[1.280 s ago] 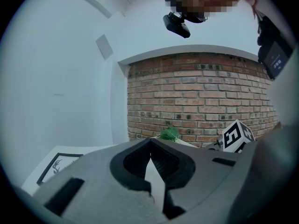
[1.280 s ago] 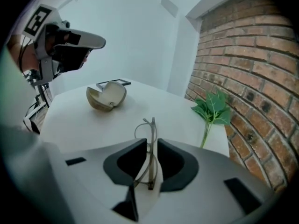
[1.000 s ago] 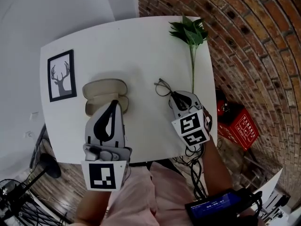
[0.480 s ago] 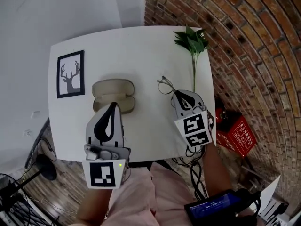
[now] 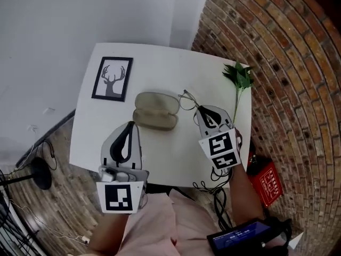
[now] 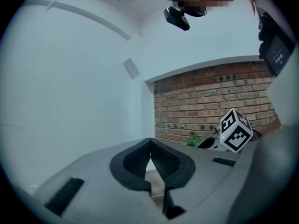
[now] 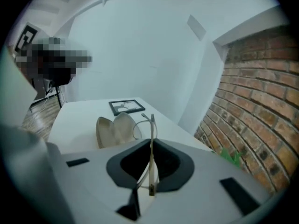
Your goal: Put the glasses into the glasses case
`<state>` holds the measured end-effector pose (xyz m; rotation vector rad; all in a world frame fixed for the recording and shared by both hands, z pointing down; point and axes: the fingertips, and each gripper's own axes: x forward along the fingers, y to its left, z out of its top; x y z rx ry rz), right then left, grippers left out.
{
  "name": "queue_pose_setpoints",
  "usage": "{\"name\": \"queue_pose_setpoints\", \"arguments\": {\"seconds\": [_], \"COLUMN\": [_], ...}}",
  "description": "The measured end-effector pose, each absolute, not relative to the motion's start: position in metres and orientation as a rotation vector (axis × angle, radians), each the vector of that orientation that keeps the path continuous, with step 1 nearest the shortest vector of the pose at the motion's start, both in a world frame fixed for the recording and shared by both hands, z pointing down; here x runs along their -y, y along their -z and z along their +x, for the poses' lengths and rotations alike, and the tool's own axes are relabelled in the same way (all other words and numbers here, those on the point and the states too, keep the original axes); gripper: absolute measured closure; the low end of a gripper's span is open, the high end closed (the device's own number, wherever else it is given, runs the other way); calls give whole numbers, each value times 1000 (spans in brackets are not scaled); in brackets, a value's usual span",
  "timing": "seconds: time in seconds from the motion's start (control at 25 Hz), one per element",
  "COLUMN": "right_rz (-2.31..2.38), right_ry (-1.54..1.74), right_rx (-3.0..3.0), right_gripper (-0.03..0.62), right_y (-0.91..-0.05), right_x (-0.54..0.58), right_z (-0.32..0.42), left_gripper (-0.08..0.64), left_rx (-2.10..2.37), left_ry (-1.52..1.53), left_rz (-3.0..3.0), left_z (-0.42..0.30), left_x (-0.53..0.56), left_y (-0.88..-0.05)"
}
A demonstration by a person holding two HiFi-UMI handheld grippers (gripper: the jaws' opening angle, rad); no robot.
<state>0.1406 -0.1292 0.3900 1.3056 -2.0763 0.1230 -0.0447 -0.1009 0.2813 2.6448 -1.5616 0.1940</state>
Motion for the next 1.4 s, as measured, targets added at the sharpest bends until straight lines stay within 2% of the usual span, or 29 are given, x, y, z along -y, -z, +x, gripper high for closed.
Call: {"name": "queue_pose_setpoints", "arguments": {"seconds": [0.52,0.8,1.0,1.4], "right_rz": [964,845,782,701], "right_ry": [-4,-8,-24,-54], "right_rx": [2240,2250,2247,2243], "right_gripper": [571,569,569,569], "right_y": [-399,-419,-436,-465], "right_x": [167,172,169,155], "right_z": [29,9,-1,-7], "left_gripper": [554,555,555,554], "left_rx": [1815,1825,1815,1767], "left_ry": [-186,-210,-115,-243], "left_rz": [2433,2410,2464,2388], "left_z": [-135,-148,-151,-157], "left_x": [112,126,141,141], "left_y": [-292,-302,-296,-334]}}
